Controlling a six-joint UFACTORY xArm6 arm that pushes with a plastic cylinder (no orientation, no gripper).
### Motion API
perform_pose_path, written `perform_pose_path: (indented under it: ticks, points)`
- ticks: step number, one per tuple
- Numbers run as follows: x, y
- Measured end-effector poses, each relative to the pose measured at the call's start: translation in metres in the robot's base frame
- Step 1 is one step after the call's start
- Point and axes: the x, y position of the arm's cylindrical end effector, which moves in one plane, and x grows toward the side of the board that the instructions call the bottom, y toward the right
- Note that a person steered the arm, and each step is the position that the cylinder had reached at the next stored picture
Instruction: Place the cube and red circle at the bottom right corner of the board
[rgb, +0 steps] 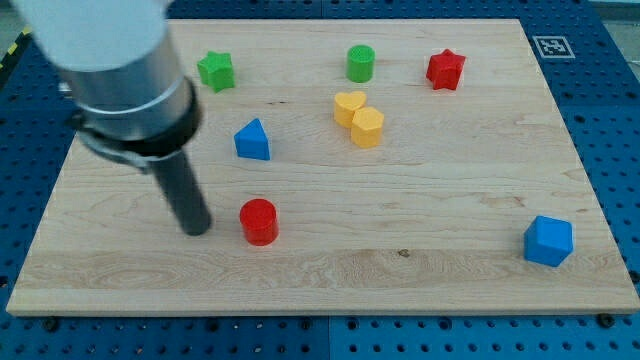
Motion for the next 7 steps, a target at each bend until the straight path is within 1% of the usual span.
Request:
perform_pose_path:
  ticks: [1,2,3,4,5,7]
  points:
    - [-0.001,0.055]
    - [-0.001,0.092]
    - [0.007,0.111]
    - [0.024,0.111]
    - [0.024,0.126]
    - [0.024,0.184]
